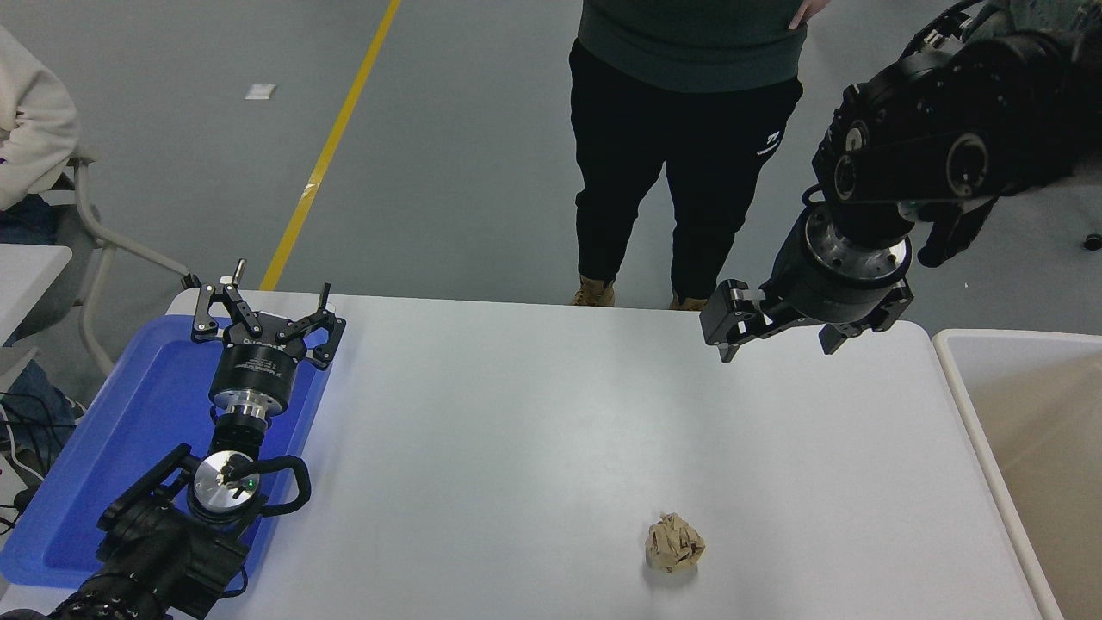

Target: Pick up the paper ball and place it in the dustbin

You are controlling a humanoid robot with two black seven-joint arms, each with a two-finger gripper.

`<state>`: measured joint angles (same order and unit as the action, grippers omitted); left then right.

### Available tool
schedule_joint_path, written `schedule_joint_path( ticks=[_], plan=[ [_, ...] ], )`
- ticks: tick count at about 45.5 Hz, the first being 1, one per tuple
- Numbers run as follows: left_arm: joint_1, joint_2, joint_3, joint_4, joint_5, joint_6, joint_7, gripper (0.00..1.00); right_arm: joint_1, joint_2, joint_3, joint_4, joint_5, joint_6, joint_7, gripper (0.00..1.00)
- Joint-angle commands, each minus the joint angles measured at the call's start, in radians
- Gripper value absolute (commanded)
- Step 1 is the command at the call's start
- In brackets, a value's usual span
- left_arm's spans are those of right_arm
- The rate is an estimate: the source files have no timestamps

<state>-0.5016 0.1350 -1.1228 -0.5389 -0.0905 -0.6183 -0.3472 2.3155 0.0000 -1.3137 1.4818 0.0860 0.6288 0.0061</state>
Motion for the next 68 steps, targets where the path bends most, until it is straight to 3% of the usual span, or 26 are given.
schedule_joint_path(
  ticks=[1,38,55,68],
  plan=[
    [0.0,0.0,0.0,0.0,0.002,0.0,0.001,1.0,-0.011,0.0,-0.004,0.0,-0.002,-0.004,0.0,1.0],
    [0.0,0.0,0.0,0.0,0.0,0.0,-0.001,1.0,-0.076,-0.003,0.063,-0.011,-0.026,-0.014,0.008,1.0],
    [-0.002,0.0,0.0,0.0,0.0,0.0,-0.003,1.0,-0.252,0.0,0.148,0.015,-0.035,-0.188,0.008,1.0],
    [0.0,0.0,0.0,0.0,0.0,0.0,-0.003,1.0,-0.433,0.0,0.174,0.008,-0.117,-0.334,0.008,1.0]
  ],
)
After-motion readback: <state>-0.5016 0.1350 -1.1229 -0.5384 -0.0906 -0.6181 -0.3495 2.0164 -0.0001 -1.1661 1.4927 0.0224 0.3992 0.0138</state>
